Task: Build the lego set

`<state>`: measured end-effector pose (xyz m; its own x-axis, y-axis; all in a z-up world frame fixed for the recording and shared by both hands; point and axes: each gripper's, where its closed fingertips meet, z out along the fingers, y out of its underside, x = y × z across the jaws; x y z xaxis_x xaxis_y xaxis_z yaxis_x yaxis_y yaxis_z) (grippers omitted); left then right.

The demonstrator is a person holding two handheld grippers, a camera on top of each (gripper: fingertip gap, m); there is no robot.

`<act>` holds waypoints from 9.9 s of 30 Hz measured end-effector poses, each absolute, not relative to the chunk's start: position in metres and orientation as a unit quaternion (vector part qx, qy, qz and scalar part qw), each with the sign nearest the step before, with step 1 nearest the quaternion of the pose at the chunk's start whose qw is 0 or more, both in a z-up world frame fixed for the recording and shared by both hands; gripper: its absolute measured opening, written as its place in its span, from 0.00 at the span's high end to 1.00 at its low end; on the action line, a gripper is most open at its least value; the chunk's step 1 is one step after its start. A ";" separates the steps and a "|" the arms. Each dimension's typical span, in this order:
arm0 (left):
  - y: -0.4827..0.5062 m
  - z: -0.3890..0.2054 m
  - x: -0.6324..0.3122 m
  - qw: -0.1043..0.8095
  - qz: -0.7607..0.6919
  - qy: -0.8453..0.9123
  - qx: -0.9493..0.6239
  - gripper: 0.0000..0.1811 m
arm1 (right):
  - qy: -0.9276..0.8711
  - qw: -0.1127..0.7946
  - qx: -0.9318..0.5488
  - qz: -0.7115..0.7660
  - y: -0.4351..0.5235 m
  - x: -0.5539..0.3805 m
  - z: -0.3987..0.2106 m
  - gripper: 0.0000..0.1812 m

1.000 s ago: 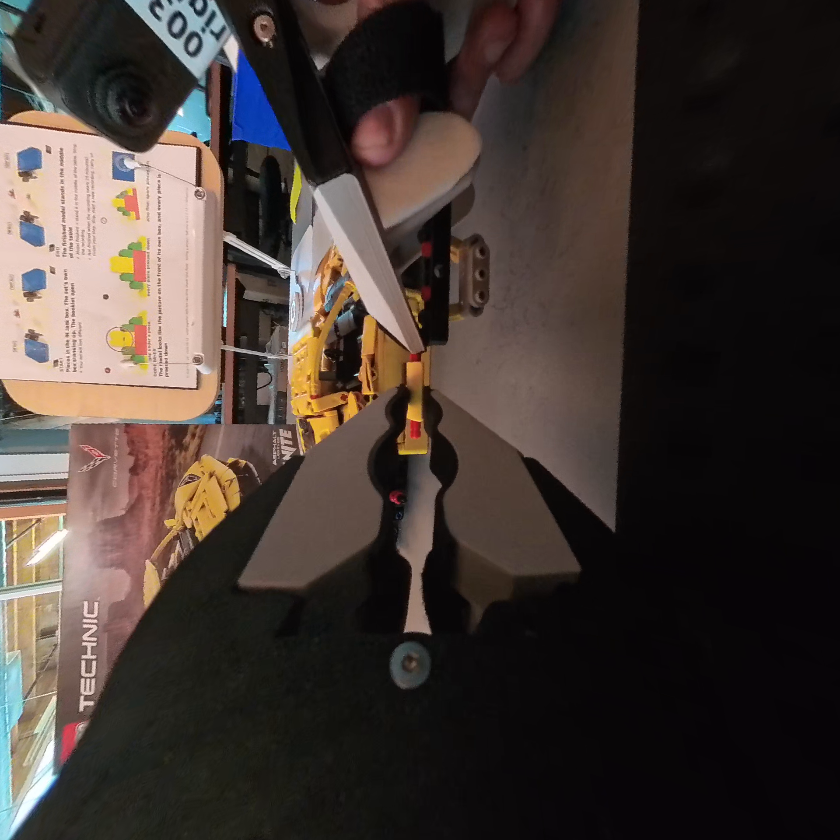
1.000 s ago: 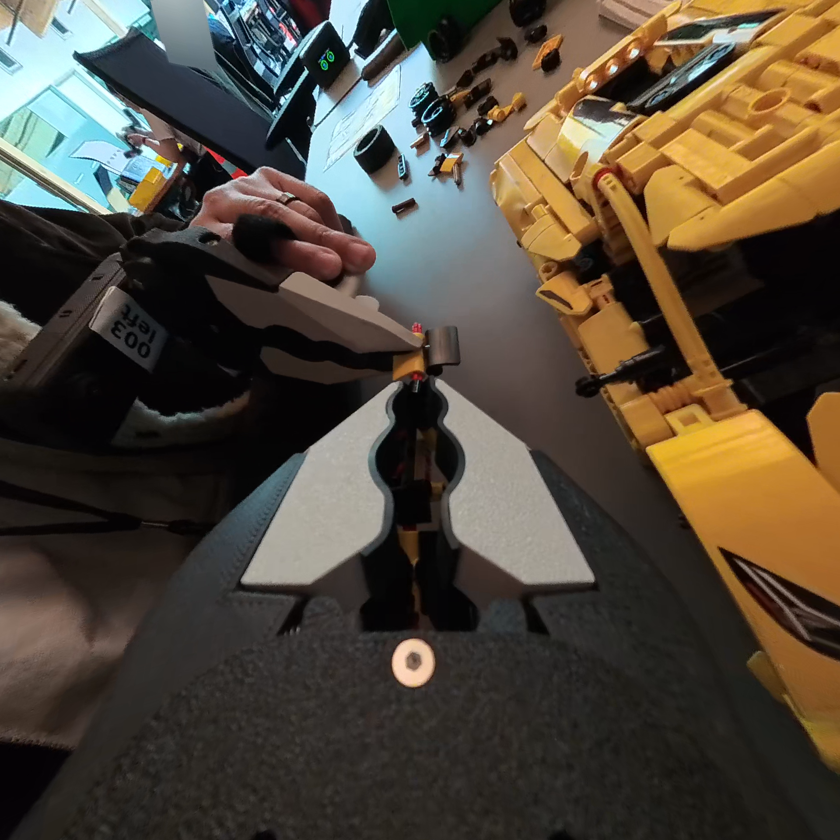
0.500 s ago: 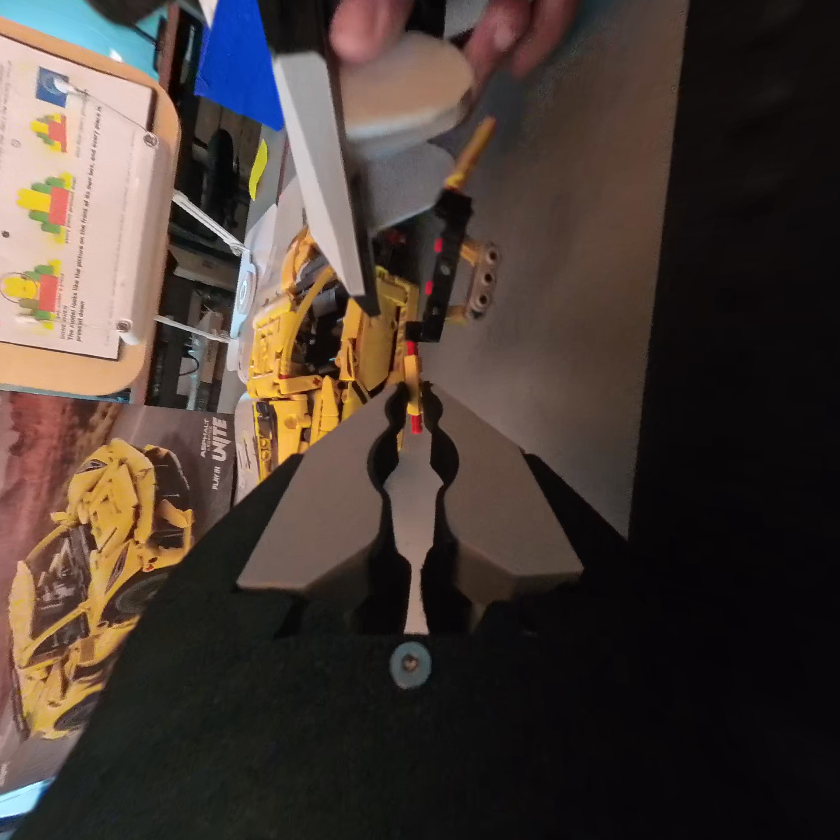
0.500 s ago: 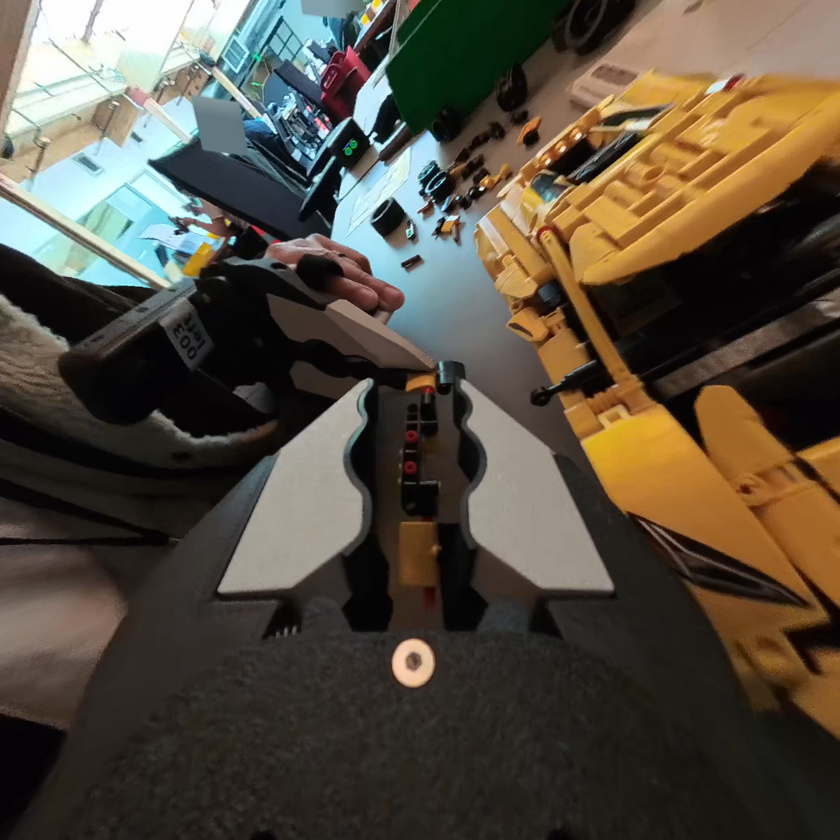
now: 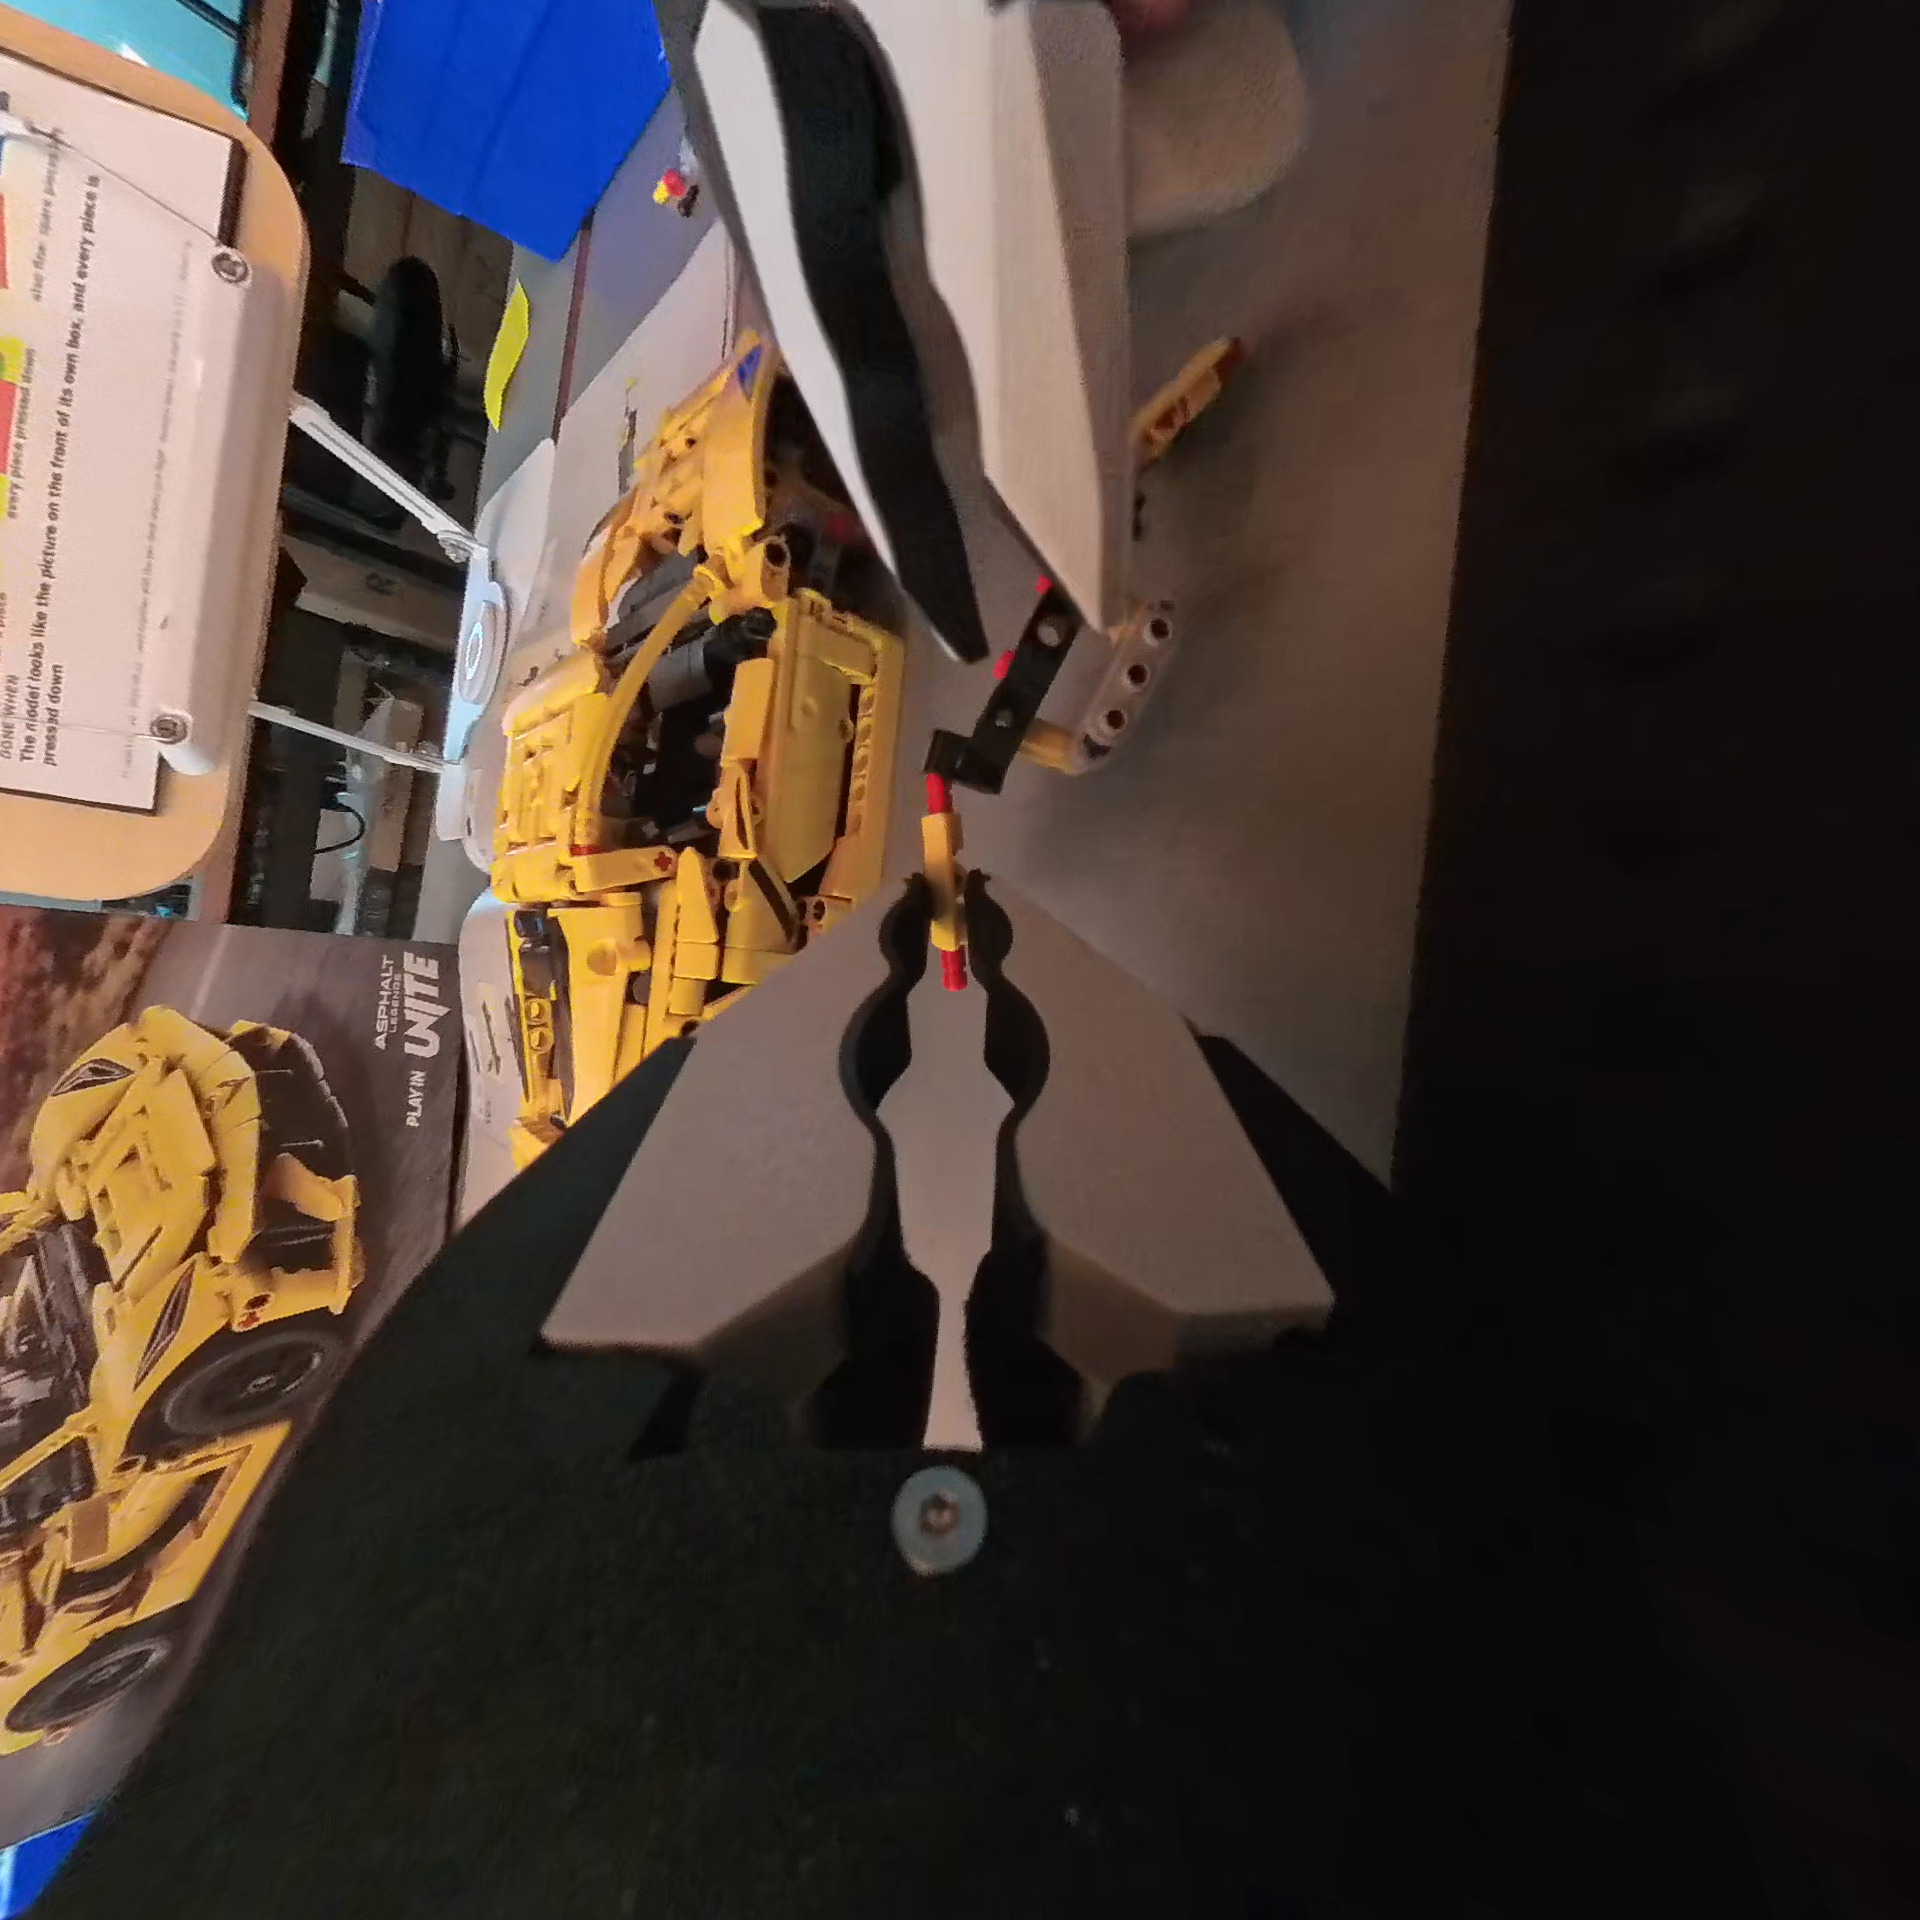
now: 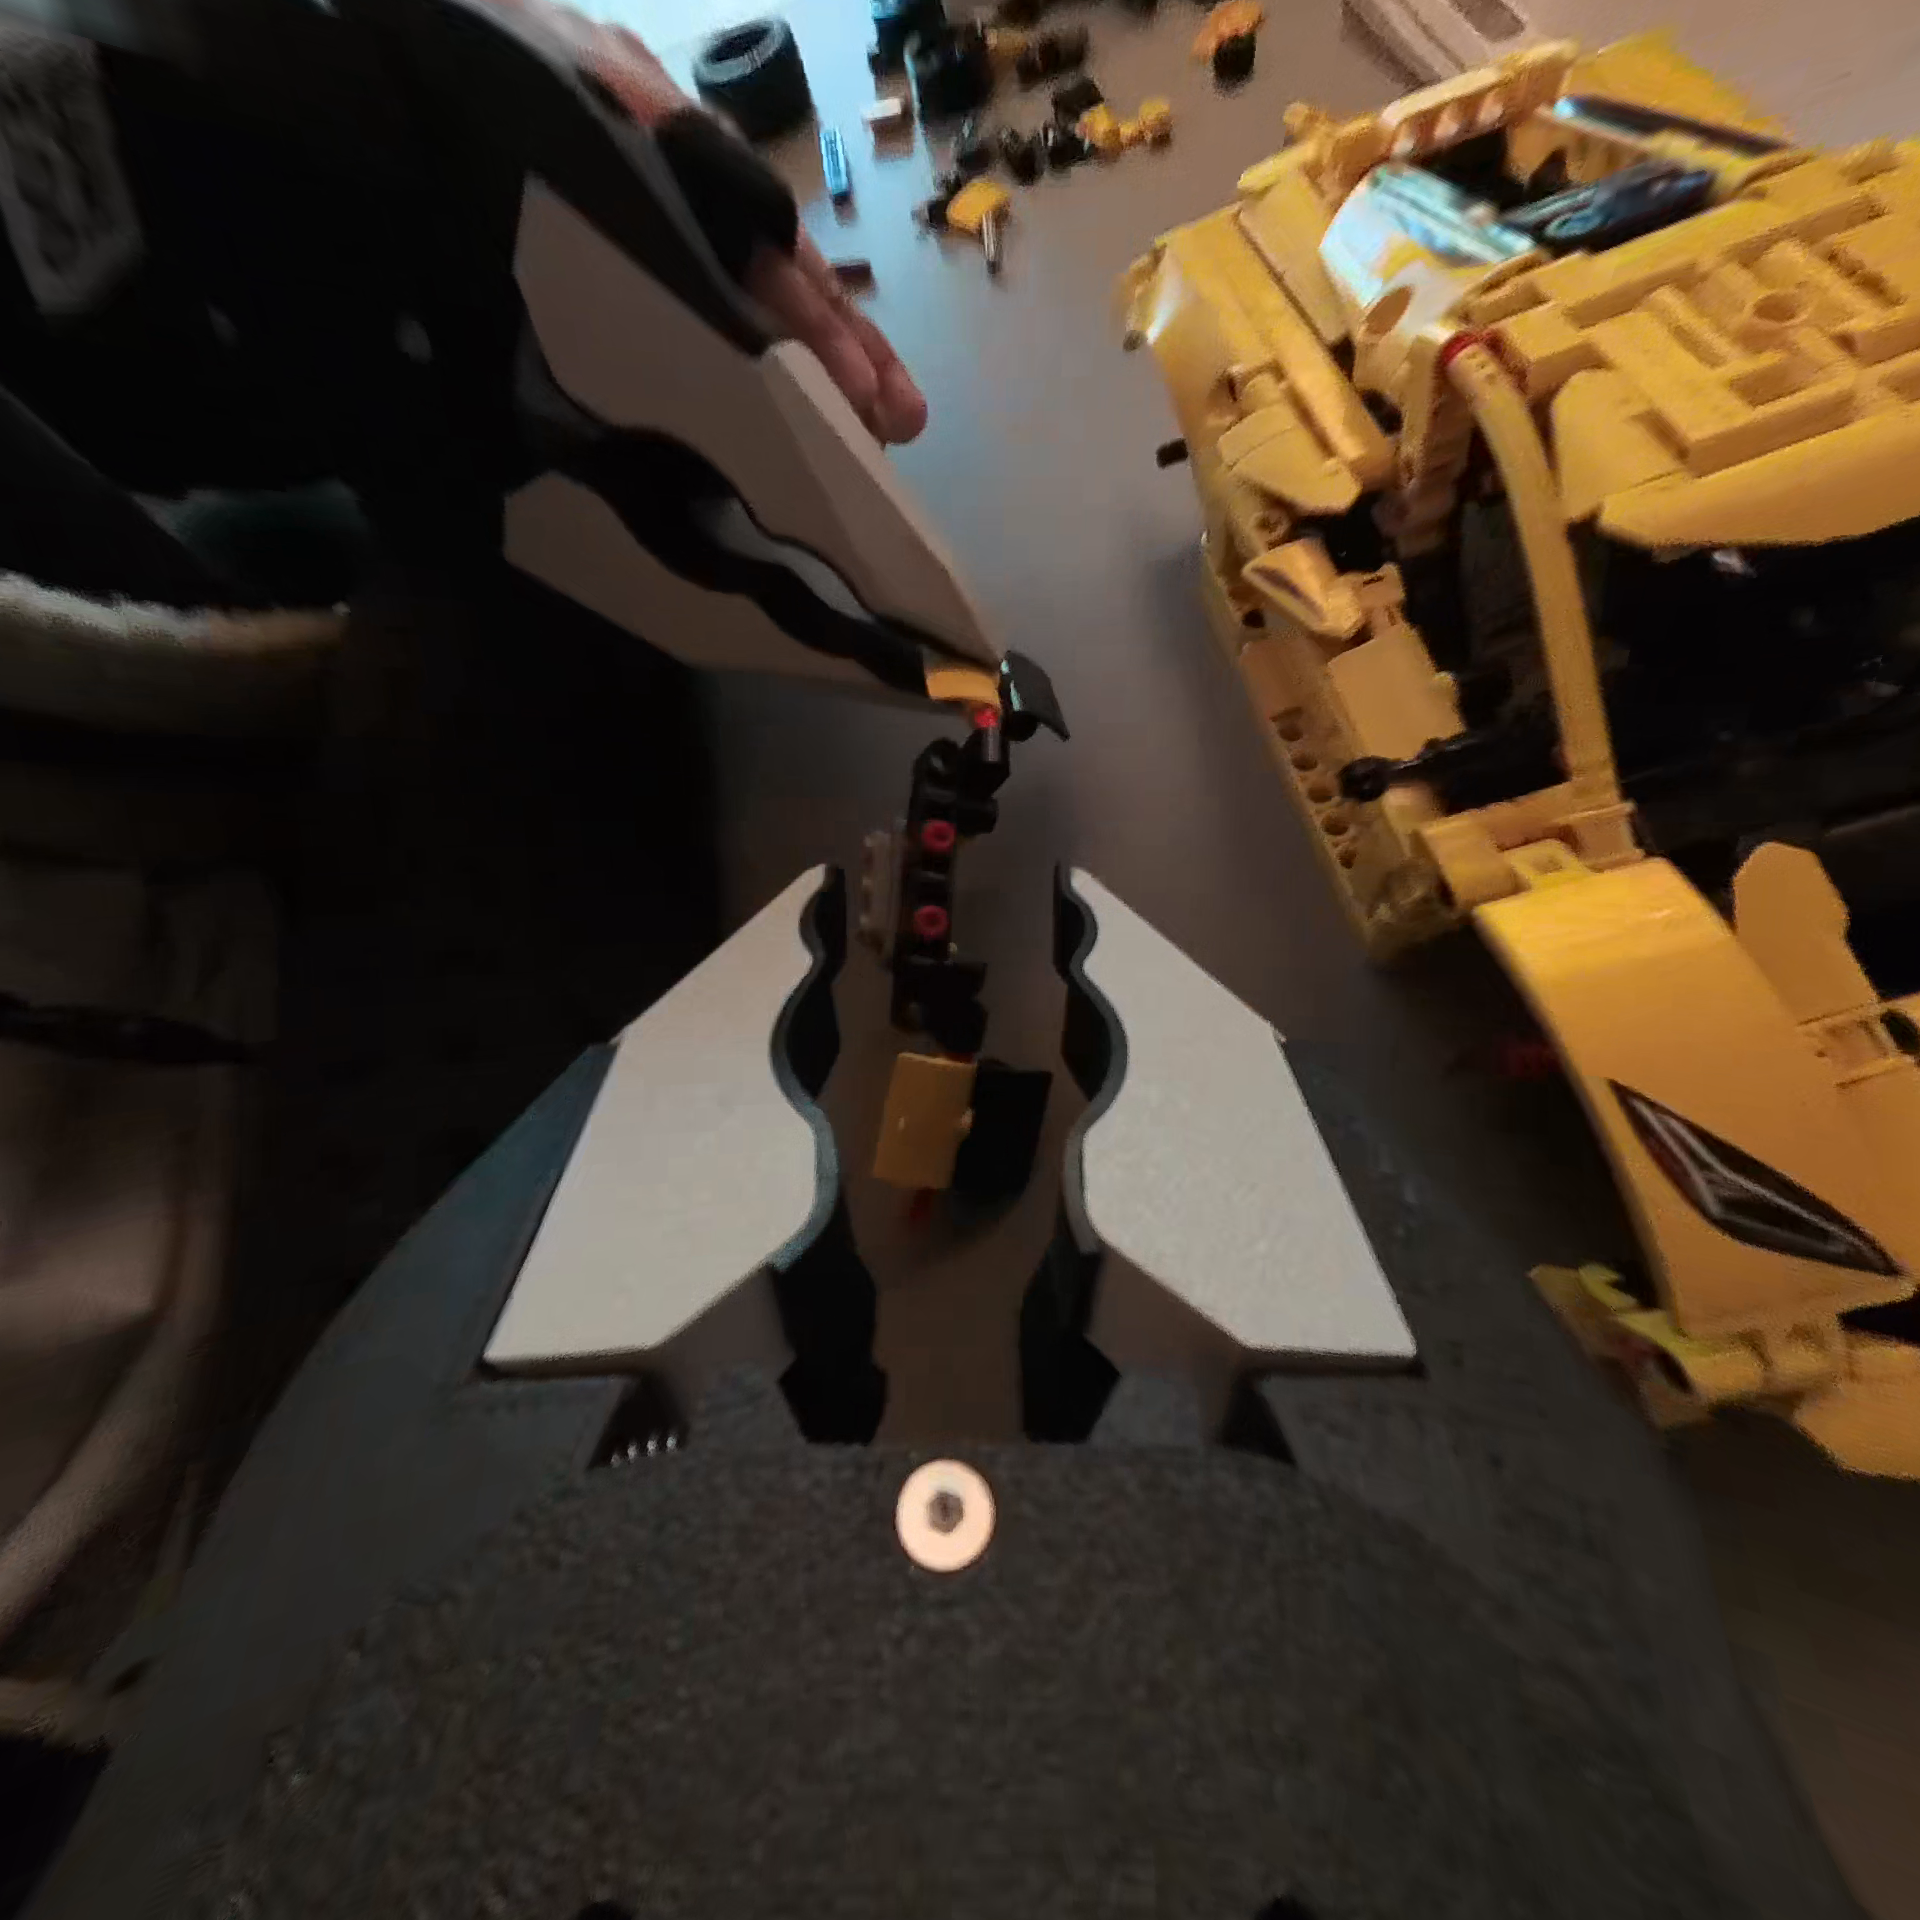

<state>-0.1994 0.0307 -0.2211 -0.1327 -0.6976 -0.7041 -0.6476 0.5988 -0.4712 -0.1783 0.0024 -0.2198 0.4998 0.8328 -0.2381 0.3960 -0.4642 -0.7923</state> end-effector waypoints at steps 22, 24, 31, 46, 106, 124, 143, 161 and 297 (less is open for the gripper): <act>0.015 -0.227 -0.195 0.506 0.087 0.800 -0.310 0.97 | -0.368 0.250 -0.803 0.396 -0.007 -0.194 -0.226 0.93; 0.012 -0.227 -0.195 0.503 0.072 0.801 -0.317 0.97 | -0.381 0.242 -0.797 0.402 -0.009 -0.194 -0.226 0.93; 0.012 -0.227 -0.193 0.498 0.069 0.800 -0.329 0.97 | -0.359 0.238 -0.795 0.427 -0.010 -0.195 -0.226 0.93; 0.008 -0.228 -0.187 0.495 0.035 0.806 -0.323 0.96 | -0.349 0.246 -0.798 0.426 -0.010 -0.195 -0.225 0.96; -0.012 -0.177 -0.198 0.564 -0.178 0.703 -0.394 0.91 | -0.407 0.366 -0.730 0.410 -0.017 -0.191 -0.187 0.90; -0.039 -0.169 -0.205 0.401 -0.416 0.667 -0.470 0.97 | -0.372 0.268 -0.700 0.547 -0.041 -0.206 -0.177 0.91; -0.016 -0.190 -0.203 0.392 -0.361 0.656 -0.535 0.96 | -0.182 0.355 -0.849 0.347 -0.001 -0.179 -0.178 0.73; -0.032 -0.195 -0.195 0.451 -0.260 0.704 -0.483 0.96 | -0.087 0.248 -0.904 0.336 -0.032 -0.207 -0.192 0.69; 0.016 -0.095 -0.206 0.355 -0.710 0.159 -0.587 0.88 | -0.202 0.588 -0.781 0.058 0.002 -0.192 -0.138 0.95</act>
<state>-0.2064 0.0156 -0.0948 -0.0588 -0.6908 0.7207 0.3176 -0.6973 -0.6425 -0.1917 0.0016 -0.1376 0.9112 0.3848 0.1470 0.2475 -0.2260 -0.9422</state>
